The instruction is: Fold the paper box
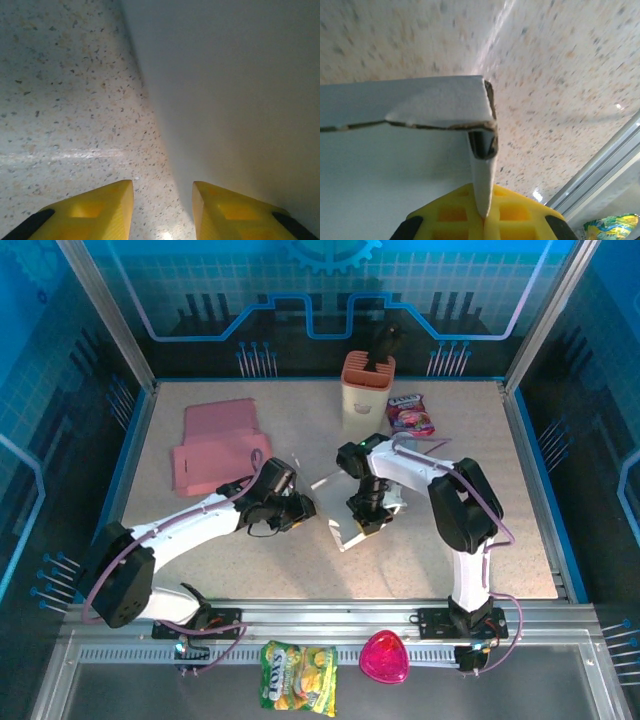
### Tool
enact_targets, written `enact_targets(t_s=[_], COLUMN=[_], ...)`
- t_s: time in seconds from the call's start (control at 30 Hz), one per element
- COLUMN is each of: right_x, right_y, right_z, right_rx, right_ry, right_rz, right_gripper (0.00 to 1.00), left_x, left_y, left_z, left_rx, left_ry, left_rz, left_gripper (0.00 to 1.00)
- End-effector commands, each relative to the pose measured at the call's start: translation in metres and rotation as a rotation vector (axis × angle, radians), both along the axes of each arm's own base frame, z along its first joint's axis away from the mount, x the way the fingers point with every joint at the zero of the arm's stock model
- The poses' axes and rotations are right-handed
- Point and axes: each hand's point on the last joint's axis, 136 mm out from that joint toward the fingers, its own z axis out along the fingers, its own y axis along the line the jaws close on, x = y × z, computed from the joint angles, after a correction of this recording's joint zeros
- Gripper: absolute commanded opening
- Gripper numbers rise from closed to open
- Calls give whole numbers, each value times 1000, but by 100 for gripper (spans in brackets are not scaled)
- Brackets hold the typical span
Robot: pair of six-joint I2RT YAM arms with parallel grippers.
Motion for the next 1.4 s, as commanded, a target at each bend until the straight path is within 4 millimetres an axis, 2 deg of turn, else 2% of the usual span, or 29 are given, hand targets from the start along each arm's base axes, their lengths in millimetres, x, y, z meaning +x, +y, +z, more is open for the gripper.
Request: enact_targets(t_s=[0.0, 0.1, 0.17, 0.27, 0.33, 0.4, 0.47, 0.53, 0.63, 0.7, 0.93, 1.13, 1.3, 1.37], right_x=[-10, -6, 3, 28, 52, 71, 82, 84, 77, 71, 55, 55, 58, 59], right_y=[16, 14, 5, -2, 0, 11, 28, 52, 85, 98, 128, 131, 131, 130], right_z=[-1, 10, 26, 56, 84, 111, 136, 159, 182, 184, 163, 146, 151, 160], right_rx=[37, 51, 42, 71, 94, 129, 200, 305, 467, 530, 610, 562, 539, 529], right_ry=[5, -62, -147, -328, -486, -634, -763, -885, -995, -975, -809, -713, -729, -756], right_rz=[-19, 55, 127, 306, 483, 681, 866, 1023, 1171, 1230, 1341, 1345, 1340, 1337], right_gripper=[9, 30, 40, 48, 49, 46, 45, 46, 48, 48, 46, 36, 35, 36], left_x=[4, 6, 7, 9, 12, 14, 17, 19, 21, 22, 23, 22, 22, 22], left_y=[-7, -3, 0, 3, 5, 6, 6, 6, 5, 4, 3, 4, 4, 4], left_z=[-2, -2, 0, 0, 0, -1, 1, 4, 5, 5, 6, 7, 8, 9], left_rx=[-32, -17, -1, 11, 10, 13, 11, 15, 16, 16, 20, 23, 23, 23], left_ry=[-3, -14, -26, -31, -32, -32, -41, -48, -49, -49, -44, -46, -47, -50], left_rz=[12, 24, 21, 22, 31, 37, 40, 38, 36, 33, 30, 27, 25, 22], left_gripper=[36, 36, 36, 36, 36, 36, 36, 36, 36, 37, 37, 37, 37, 37])
